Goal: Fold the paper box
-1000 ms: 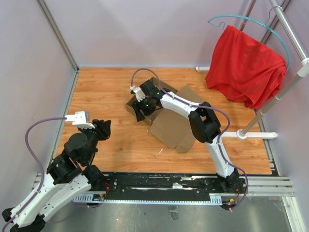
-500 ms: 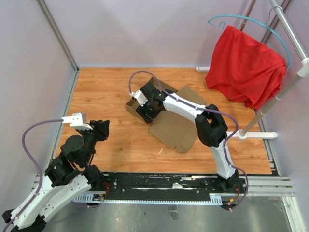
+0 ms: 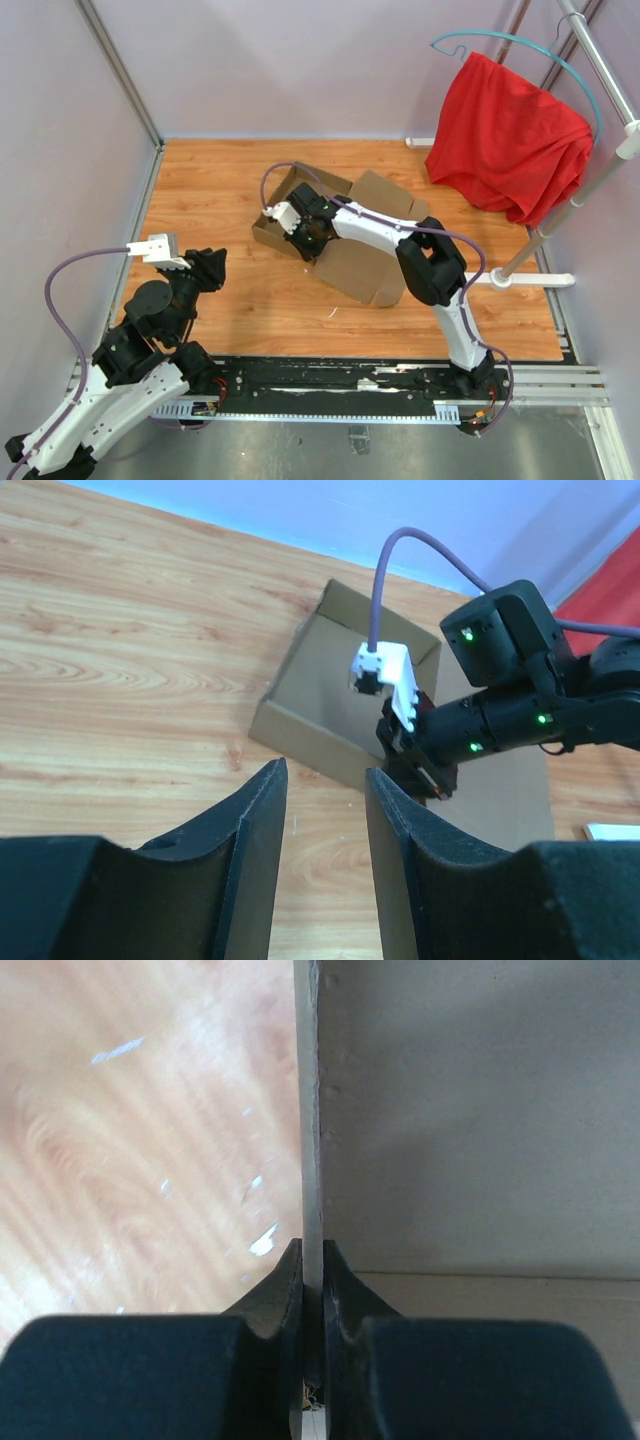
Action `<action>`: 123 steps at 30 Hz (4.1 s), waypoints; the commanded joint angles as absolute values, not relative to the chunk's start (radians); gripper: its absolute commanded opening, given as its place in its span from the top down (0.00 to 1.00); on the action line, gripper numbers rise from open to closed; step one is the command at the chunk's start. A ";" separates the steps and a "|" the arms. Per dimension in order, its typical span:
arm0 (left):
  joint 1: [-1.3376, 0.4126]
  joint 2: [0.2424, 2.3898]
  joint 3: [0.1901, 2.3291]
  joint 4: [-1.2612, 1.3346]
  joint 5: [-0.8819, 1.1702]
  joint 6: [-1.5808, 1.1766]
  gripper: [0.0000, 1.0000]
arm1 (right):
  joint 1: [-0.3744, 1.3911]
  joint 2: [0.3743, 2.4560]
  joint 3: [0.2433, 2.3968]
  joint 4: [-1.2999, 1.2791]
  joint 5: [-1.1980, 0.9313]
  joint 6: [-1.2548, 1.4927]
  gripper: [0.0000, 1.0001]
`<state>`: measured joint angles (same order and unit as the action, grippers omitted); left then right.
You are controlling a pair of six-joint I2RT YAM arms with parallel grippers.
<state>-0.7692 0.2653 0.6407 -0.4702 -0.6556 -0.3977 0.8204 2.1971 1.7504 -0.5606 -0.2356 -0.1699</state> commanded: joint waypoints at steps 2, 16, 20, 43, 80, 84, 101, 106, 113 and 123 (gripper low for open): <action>-0.775 0.249 0.634 -0.453 -0.640 -0.386 0.57 | 0.863 2.079 1.633 -0.634 -0.420 -0.369 0.99; -0.775 0.225 0.627 -0.444 -0.635 -0.379 0.58 | 0.891 1.778 1.276 -0.552 -0.230 -0.654 0.51; -0.775 0.223 0.629 -0.446 -0.636 -0.380 0.58 | 0.908 1.743 1.297 -0.529 -0.353 -0.617 0.49; -0.775 0.209 0.625 -0.446 -0.644 -0.384 0.58 | 1.060 2.079 1.624 -0.486 -0.406 -0.618 0.53; -0.775 0.189 0.623 -0.441 -0.642 -0.382 0.58 | 1.067 1.332 1.044 -0.089 0.009 -0.325 0.64; -0.775 0.183 0.622 -0.438 -0.640 -0.380 0.58 | 1.002 1.312 1.039 -0.152 0.106 0.289 0.99; -0.775 0.175 0.622 -0.439 -0.640 -0.381 0.58 | 1.009 1.553 1.233 -0.745 0.369 1.262 0.03; -0.775 0.165 0.620 -0.438 -0.641 -0.381 0.58 | 1.009 1.594 1.201 -0.796 0.310 1.444 0.16; -0.775 0.166 0.618 -0.434 -0.634 -0.379 0.58 | 1.011 1.643 1.175 -0.752 0.297 1.534 0.24; -0.775 0.171 0.617 -0.434 -0.632 -0.379 0.58 | 1.011 1.748 1.224 -0.774 0.309 1.572 0.48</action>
<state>-0.7692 0.1772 0.6258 -0.4652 -0.6346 -0.3862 1.0016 1.7199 1.1851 -0.7235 0.2787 1.5345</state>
